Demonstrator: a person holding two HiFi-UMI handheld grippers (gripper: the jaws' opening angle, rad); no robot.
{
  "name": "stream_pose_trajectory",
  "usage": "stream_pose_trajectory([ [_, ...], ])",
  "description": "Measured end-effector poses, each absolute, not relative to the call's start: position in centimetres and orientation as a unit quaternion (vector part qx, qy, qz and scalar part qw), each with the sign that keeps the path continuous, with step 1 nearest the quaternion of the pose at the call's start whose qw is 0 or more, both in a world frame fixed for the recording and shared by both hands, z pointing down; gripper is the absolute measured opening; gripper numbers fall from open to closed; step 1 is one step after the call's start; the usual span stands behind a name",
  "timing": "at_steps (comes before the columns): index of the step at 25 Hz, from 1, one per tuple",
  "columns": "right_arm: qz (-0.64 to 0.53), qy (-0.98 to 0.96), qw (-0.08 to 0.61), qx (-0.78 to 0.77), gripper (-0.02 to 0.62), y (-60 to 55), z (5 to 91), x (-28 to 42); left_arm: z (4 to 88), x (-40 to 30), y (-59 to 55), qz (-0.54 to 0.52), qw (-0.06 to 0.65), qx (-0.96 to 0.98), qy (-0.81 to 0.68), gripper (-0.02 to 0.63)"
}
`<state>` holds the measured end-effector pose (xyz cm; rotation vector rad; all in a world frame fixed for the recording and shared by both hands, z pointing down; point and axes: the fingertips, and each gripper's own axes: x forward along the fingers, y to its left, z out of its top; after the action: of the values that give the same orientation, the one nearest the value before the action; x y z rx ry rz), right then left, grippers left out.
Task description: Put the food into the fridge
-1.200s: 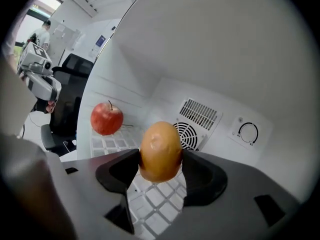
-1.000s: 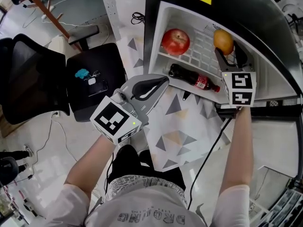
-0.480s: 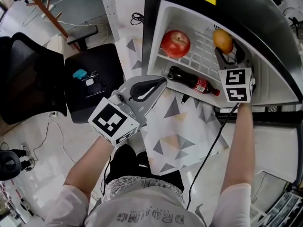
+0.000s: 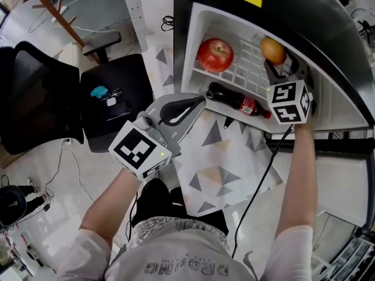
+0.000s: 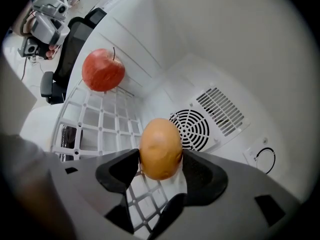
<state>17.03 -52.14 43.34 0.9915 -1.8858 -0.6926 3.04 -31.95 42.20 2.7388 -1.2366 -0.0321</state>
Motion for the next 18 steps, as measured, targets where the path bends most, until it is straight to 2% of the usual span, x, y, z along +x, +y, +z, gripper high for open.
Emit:
stream_pose_trajectory([
  [18,-0.269,-0.755,0.453,0.390,0.268,-51.3,42.9,17.1,40.6,2.5,-31.4,-0.015,0.068,0.914,-0.401,0.008],
])
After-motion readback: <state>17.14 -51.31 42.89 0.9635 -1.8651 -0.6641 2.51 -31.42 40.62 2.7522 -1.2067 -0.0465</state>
